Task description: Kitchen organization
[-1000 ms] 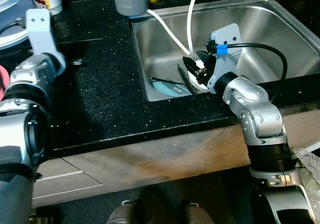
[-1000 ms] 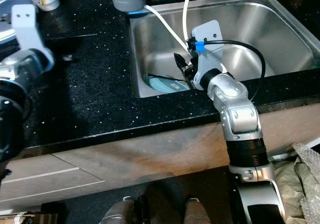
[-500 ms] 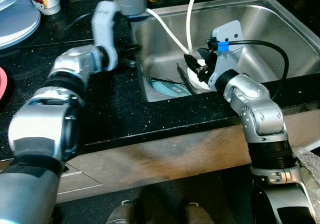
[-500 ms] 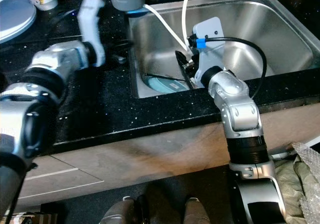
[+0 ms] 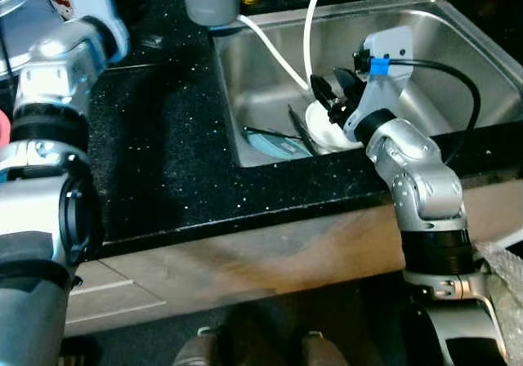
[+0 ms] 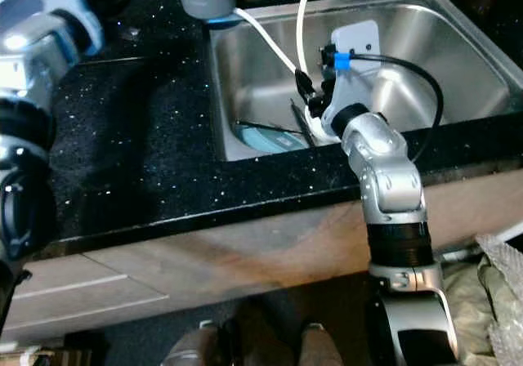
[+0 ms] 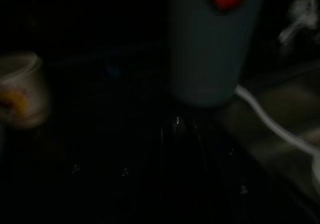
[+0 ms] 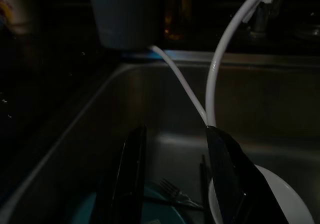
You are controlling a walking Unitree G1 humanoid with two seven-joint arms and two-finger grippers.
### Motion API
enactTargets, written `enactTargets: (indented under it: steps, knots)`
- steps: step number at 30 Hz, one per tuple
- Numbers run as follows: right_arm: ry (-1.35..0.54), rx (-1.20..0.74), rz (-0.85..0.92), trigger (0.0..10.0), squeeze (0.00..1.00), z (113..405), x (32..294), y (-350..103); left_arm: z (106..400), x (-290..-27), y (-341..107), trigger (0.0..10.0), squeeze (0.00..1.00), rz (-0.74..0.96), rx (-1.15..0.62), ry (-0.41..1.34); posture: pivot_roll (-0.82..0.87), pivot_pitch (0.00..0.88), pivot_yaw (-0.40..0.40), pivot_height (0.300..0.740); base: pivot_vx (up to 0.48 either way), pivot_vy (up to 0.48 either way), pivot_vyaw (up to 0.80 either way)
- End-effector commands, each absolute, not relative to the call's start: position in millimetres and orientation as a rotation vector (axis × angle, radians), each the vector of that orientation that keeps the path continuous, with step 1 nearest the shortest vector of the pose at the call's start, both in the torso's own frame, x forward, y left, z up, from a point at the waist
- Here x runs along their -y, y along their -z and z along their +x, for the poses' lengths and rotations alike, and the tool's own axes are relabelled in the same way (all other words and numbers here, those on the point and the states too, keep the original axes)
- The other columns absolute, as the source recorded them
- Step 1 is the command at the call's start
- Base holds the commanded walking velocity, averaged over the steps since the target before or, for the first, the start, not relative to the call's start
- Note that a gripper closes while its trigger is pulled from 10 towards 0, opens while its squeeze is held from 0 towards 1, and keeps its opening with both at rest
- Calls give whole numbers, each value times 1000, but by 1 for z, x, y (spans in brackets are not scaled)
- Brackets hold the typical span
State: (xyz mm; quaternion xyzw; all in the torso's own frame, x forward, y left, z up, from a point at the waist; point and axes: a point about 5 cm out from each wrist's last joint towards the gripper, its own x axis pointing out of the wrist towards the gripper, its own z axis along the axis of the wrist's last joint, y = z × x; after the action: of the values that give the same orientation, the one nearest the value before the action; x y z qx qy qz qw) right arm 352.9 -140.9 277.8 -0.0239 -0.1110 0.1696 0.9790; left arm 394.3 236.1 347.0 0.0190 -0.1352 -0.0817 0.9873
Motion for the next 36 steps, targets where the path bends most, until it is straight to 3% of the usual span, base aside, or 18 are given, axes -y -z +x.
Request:
enactTargets:
  steps: [1, 5, 10, 13, 16, 20, 36]
  knots:
    - [-332, 254, -25, 10000, 0, 349, 143, -280, 389, -239, -348, 10000, 0, 15, 285, 147, 31, 163, 17, 740, 0, 0, 0]
    - [-315, 281, -14, 10000, 0, 348, 142, -281, 375, -250, -337, 10000, 0, 15, 312, 43, 38, 157, 15, 740, 0, 0, 0]
    - [-270, 284, -30, 10000, 0, 348, 143, -276, 363, -237, -331, 10000, 0, 110, 296, 57, 47, 146, 12, 740, 0, 0, 0]
    - [-272, 280, -31, 10000, 0, 348, 141, -274, 357, -230, -336, 10000, 0, -39, 343, 123, 47, 144, 11, 740, 0, 0, 0]
    - [-275, 279, -25, 10000, 0, 347, 140, -272, 350, -230, -337, 10000, 0, -54, 372, 121, 52, 146, 15, 740, 0, 0, 0]
    - [-268, 284, -8, 10000, 0, 345, 140, -269, 342, -227, -319, 10000, 0, 34, 312, 91, 51, 149, 18, 740, 0, 0, 0]
    - [-254, 326, 36, 10000, 0, 340, 139, -270, 329, -221, -294, 10000, 0, -2, 230, 45, 55, 142, 18, 740, 0, 0, 0]
